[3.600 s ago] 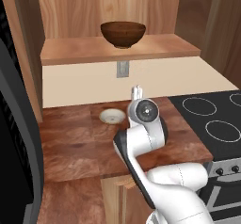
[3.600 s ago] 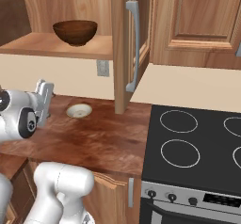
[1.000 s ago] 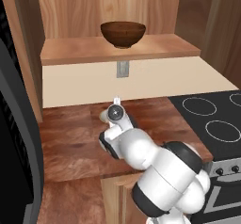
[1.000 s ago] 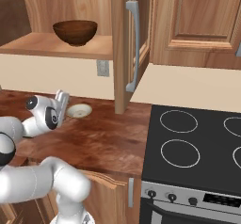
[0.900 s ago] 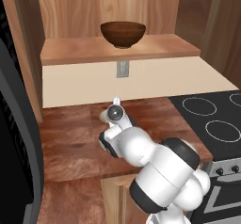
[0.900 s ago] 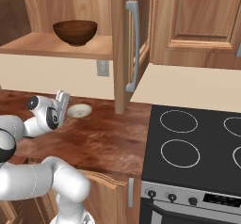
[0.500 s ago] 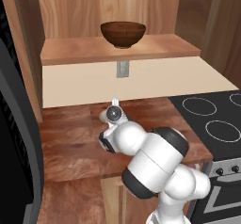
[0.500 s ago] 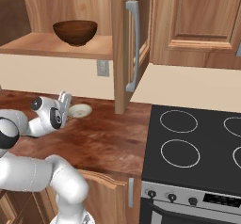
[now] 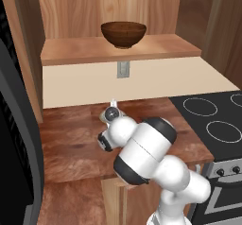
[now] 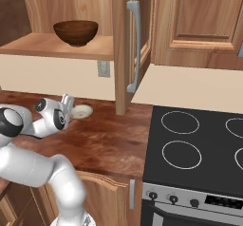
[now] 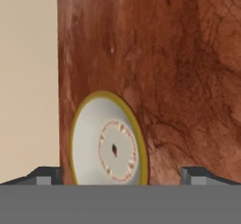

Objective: Pick up the bowls on the counter and stack them on top of one another in the open cabinet. Place the smaller bowl on top of the larger bowl.

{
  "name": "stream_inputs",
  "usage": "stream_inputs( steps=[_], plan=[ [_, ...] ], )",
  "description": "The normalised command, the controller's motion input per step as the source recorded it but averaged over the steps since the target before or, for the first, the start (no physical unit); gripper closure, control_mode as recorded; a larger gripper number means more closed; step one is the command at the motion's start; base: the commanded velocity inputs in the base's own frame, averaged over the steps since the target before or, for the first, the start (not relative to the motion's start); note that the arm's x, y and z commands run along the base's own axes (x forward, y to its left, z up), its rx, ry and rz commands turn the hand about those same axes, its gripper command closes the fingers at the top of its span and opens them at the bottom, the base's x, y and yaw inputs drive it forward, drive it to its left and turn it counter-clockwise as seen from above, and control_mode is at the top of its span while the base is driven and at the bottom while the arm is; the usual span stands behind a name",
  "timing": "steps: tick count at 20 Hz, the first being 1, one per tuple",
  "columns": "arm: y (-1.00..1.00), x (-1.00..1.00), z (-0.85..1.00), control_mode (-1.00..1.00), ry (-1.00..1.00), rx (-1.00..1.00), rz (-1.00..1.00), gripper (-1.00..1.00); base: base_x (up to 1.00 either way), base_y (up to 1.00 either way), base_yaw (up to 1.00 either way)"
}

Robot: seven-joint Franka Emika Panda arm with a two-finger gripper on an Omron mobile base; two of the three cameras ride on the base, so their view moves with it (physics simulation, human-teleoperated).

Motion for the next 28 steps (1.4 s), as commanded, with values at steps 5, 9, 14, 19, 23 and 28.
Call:
stream_inputs(
  steps=[5, 9, 14, 19, 23, 28],
  plan=[
    [0.1, 0.28, -0.22, -1.0, 0.01, 0.01, -0.02, -1.0, 0.0, 0.0, 0.0],
    [0.09, 0.29, -0.23, -1.0, 0.01, 0.01, -0.01, -1.0, 0.0, 0.0, 0.0],
    [0.1, 0.34, -0.25, -1.0, 0.0, 0.0, -0.02, -1.0, 0.0, 0.0, 0.0],
    [0.01, 0.33, -0.24, -1.0, 0.0, 0.02, 0.0, -1.0, 0.0, 0.0, 0.0],
    [0.0, 0.32, -0.25, -1.0, 0.0, 0.03, 0.0, -1.0, 0.0, 0.0, 0.0],
    [0.0, 0.31, -0.25, -1.0, 0.0, 0.03, 0.0, -1.0, 0.0, 0.0, 0.0]
  ],
)
